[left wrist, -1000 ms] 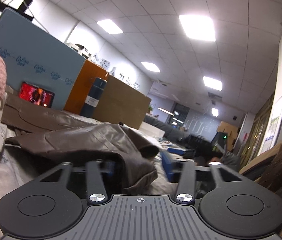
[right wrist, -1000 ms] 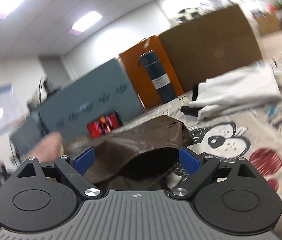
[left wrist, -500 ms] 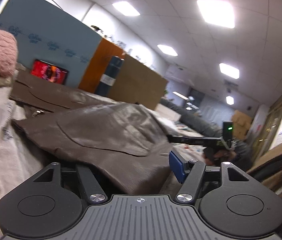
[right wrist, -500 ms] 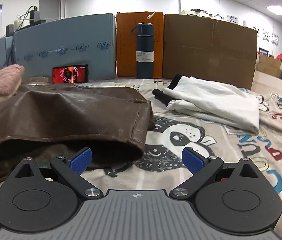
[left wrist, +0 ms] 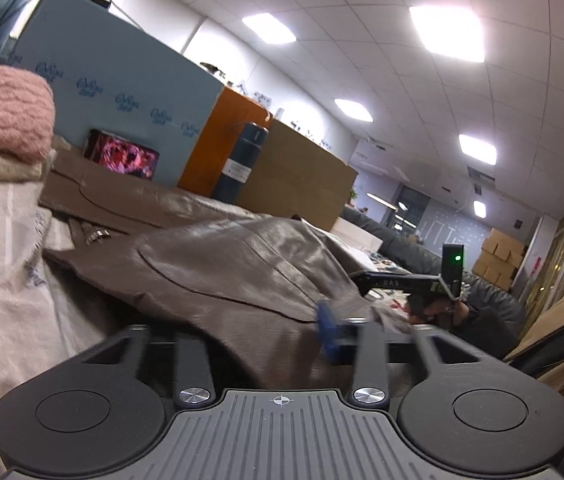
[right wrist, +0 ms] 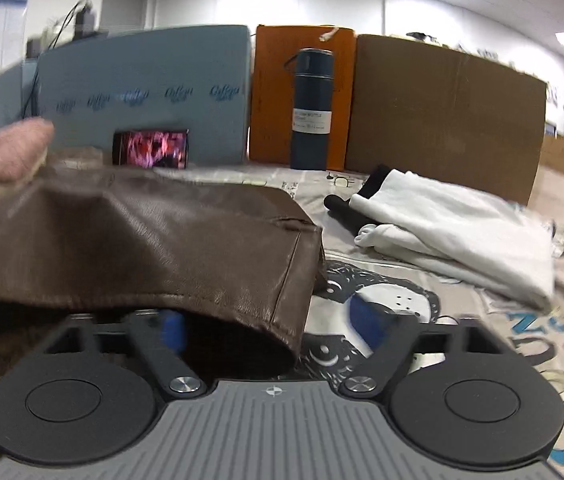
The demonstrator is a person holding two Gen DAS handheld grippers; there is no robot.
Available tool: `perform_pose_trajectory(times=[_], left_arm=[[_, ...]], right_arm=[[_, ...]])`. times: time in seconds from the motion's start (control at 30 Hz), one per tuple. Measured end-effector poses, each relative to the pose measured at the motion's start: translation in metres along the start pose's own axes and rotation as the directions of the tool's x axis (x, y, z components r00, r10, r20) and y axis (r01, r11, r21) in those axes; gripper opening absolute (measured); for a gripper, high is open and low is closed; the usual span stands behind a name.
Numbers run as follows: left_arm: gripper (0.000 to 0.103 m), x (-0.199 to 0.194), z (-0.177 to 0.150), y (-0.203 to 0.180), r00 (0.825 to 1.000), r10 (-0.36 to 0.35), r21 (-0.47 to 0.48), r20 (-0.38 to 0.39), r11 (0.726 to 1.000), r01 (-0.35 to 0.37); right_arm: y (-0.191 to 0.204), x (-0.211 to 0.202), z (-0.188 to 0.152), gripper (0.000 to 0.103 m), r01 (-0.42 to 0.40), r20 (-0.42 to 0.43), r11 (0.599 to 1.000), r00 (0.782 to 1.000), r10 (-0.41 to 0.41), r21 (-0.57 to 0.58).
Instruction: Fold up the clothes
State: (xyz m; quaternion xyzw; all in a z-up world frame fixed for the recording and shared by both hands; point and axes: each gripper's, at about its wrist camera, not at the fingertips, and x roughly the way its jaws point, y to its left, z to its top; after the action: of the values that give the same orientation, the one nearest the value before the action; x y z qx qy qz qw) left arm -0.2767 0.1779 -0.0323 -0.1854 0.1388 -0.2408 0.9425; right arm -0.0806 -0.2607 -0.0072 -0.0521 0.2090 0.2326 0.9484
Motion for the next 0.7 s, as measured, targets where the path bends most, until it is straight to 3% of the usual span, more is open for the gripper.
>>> perform_pose_trajectory(times=[0.13, 0.23, 0.4, 0.5, 0.63, 0.7], left_arm=[[0.012, -0.003, 0.007, 0.003, 0.999, -0.001, 0.024, 0.038, 1.000, 0.000], [0.010, -0.007, 0.019, 0.003, 0.995, -0.038, 0.033, 0.092, 0.999, 0.035], [0.010, -0.005, 0.035, -0.001, 0.989, -0.094, 0.059, 0.114, 0.994, 0.087], [0.011, -0.001, 0.028, -0.002, 0.994, -0.101, 0.056, 0.045, 0.994, 0.099], [0.018, 0.006, 0.009, 0.004, 0.995, -0.068, -0.009, -0.078, 0.998, 0.068], [0.019, 0.007, 0.008, 0.010, 0.996, -0.034, -0.053, -0.080, 0.998, 0.030]], right_arm=[[-0.010, -0.005, 0.003, 0.023, -0.018, 0.057, 0.997, 0.998, 0.014, 0.079], [-0.016, -0.020, 0.009, 0.014, -0.030, 0.122, 0.990, 0.992, 0.013, 0.139], [-0.025, -0.052, 0.018, 0.010, -0.031, 0.203, 0.978, 0.979, -0.011, 0.205], [-0.028, -0.066, 0.012, 0.010, 0.004, 0.185, 0.982, 0.982, -0.039, 0.188], [-0.031, -0.064, -0.013, 0.011, 0.044, 0.056, 0.984, 0.997, -0.054, 0.170], [-0.031, -0.059, -0.026, 0.017, 0.072, -0.019, 0.987, 0.997, -0.070, 0.144]])
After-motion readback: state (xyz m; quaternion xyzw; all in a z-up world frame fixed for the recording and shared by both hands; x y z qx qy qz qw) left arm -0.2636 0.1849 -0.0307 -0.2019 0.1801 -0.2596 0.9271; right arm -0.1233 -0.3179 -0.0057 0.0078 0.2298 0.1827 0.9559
